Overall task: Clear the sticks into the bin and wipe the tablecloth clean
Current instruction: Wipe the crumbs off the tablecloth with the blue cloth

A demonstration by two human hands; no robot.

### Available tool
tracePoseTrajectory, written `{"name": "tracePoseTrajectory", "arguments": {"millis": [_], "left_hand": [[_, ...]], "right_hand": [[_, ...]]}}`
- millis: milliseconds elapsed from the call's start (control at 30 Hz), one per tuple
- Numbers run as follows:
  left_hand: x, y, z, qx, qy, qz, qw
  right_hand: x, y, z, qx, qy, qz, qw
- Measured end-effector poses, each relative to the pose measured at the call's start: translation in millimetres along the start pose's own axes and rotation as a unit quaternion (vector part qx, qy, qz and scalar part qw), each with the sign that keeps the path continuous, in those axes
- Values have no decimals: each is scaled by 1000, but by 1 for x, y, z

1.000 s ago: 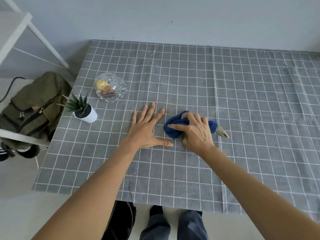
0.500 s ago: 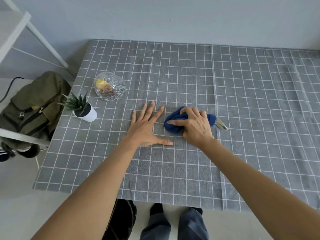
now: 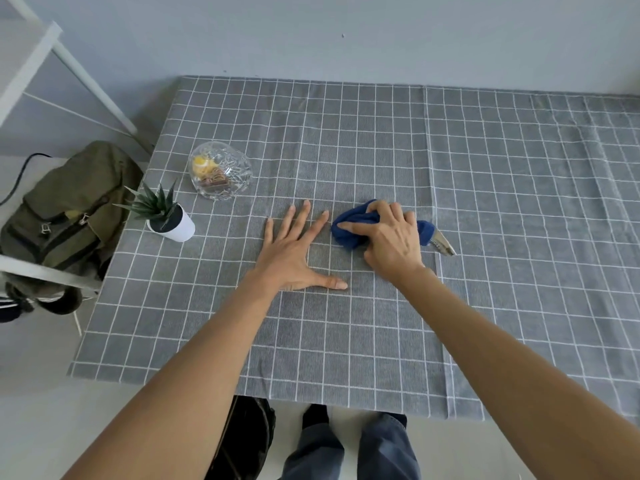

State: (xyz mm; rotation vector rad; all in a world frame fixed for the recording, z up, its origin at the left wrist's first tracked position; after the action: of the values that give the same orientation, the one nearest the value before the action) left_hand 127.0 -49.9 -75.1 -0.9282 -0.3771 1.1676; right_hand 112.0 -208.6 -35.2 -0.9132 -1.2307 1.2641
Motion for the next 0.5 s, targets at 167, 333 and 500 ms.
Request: {"name": "tracePoseTrajectory", "arguments": {"millis": [167, 333, 500], "left_hand": [[0, 0, -1, -1, -2, -5, 1000], [-1, 0, 2, -3, -1, -4, 1000], [-1, 12, 19, -61, -2, 22, 998]], "right_hand": [[7, 12, 25, -30, -65, 10, 997], [5, 11, 25, -36, -48, 47, 997], [1, 17, 35, -47, -69, 55, 995]]}}
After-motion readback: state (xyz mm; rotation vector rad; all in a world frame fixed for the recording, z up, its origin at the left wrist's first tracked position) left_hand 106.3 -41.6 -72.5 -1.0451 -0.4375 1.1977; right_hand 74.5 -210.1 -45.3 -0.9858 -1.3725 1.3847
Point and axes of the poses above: each hand's wrist, its own z-axis away from the middle knuckle, its own y-axis out of the palm, x = y × z, the point moved 6 cm from there along -z, towards the middle knuckle, and after that the axes turned 10 degrees about x, right-handed, at the moved point
